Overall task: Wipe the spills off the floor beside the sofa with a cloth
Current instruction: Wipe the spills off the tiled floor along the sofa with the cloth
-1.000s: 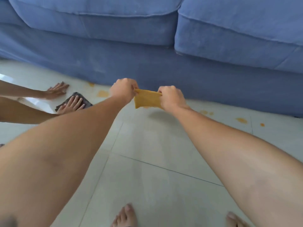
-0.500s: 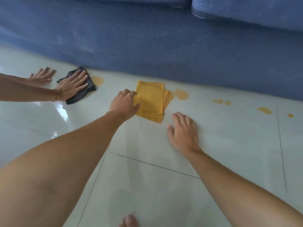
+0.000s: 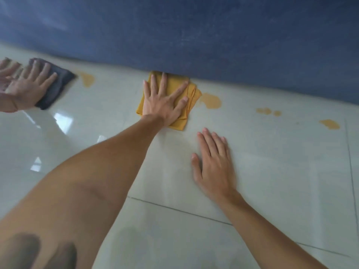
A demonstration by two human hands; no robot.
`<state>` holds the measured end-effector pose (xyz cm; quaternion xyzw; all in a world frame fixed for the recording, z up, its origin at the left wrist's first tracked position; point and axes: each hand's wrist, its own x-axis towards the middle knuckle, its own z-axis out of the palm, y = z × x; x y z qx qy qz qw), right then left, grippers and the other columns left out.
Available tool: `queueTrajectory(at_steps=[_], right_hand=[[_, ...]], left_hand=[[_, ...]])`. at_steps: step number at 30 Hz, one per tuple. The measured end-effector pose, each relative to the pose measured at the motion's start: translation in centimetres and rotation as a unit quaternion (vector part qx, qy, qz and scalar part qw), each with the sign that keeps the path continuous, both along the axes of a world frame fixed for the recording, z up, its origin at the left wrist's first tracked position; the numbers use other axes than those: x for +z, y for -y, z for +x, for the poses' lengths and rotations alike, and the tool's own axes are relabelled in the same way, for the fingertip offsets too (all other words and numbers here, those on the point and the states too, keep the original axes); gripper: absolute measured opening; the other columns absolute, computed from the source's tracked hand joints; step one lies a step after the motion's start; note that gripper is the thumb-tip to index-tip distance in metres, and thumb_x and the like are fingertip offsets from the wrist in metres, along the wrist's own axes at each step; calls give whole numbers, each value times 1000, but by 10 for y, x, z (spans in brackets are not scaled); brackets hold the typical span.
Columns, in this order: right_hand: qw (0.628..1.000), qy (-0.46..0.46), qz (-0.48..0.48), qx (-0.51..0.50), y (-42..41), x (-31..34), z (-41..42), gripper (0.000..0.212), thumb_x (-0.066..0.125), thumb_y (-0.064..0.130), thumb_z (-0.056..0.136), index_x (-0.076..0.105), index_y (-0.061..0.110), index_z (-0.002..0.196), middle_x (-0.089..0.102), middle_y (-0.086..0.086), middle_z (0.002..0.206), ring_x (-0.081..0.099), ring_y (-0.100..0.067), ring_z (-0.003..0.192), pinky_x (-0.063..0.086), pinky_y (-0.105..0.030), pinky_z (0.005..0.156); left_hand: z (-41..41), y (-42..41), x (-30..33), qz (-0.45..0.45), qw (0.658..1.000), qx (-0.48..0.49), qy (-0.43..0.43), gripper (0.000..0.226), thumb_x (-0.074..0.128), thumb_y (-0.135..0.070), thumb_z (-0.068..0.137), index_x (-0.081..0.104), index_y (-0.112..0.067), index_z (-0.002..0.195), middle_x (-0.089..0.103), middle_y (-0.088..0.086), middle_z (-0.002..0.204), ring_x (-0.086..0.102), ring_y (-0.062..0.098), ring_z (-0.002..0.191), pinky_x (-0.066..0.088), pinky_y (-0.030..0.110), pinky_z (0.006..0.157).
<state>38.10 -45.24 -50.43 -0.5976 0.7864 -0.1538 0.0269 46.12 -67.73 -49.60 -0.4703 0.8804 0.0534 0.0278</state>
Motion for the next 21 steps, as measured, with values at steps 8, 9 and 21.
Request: queueTrajectory(at_steps=[8,9,21], right_hand=[[998,47,-35,-32,-25,16,-18,56,36,31,96,47,3,144,45,-13,152,41,-30,141,27,-53,117],[998,29,-17,-46,-31,18,-24,57,34,32,96,47,4,144,45,-12,152,40,-31,142,25,-54,117],[991,-38,81,-95,-47,-1,-61,64,24,40,96,31,11,153,29,-7,161,24,-28,150,13,-56,121]], left_hand=[[70,-108,2,7,1000,7,-10,58,17,-65,94,9,-55,150,5,12,166,3,48,149,6,64,117],[80,-125,1,2,1000,7,-8,58,18,-65,94,9,-55,150,5,13,166,4,48,149,7,64,117],[78,-102,-8,-5,999,39,-7,57,15,-67,93,2,-59,148,1,11,166,1,46,150,4,66,117]])
